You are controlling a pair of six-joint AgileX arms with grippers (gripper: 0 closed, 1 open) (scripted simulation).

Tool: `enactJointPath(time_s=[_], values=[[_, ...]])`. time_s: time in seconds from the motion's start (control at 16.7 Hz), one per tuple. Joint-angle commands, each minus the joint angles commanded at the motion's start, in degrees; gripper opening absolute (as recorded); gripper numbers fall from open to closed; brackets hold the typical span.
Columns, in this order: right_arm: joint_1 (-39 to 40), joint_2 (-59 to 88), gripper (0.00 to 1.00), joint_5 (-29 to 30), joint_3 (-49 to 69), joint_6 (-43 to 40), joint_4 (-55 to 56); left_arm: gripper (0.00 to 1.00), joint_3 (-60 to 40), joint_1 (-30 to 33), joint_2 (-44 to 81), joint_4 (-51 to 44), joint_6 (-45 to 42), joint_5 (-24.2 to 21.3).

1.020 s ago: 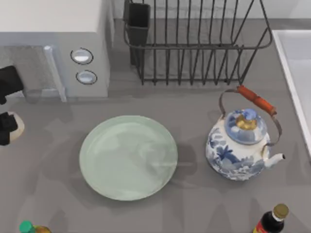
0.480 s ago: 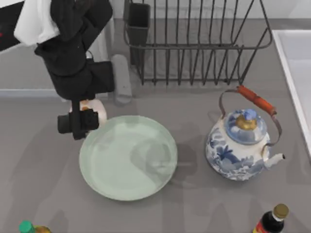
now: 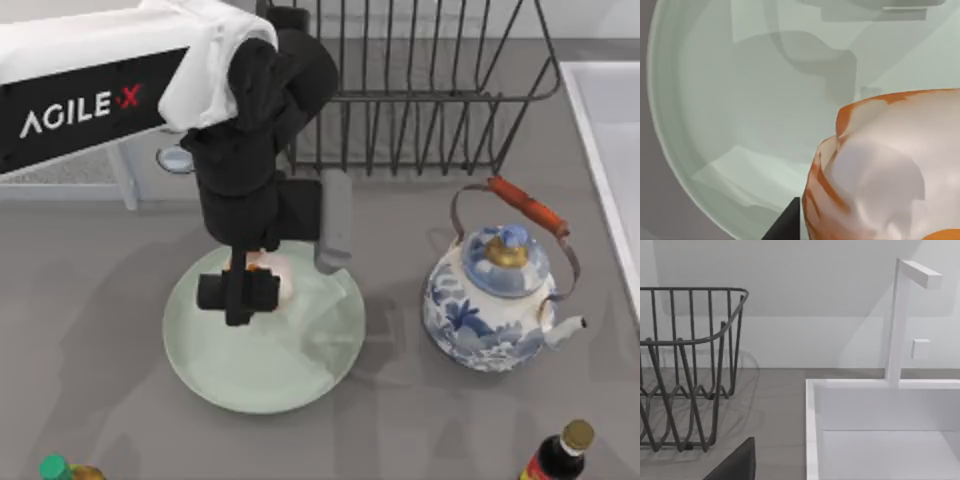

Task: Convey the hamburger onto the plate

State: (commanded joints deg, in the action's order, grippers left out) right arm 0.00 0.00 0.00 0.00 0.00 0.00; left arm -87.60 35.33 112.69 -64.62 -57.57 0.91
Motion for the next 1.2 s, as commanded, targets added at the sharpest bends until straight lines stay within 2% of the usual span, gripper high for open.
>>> enactJointPath(time_s=[0.3, 0.66, 0.96, 1.2], values=[[0.0, 0.0, 1.0, 0.0, 0.0, 0.0, 0.0, 0.0, 1.6, -0.3, 0.7, 1.3, 0.0, -0.2], [0.0, 0.0, 1.0, 0.0, 0.0, 0.0, 0.0, 0.0, 5.8, 0.0, 2.9, 8.6, 0.0, -0.1], [0.0, 0.0, 1.0, 0.0, 0.0, 0.0, 0.0, 0.0, 6.2, 0.0, 3.0, 9.3, 0.0, 0.0], [0.0, 0.0, 1.0, 0.0, 0.0, 0.0, 0.0, 0.3, 6.2, 0.0, 3.0, 9.3, 0.0, 0.0]])
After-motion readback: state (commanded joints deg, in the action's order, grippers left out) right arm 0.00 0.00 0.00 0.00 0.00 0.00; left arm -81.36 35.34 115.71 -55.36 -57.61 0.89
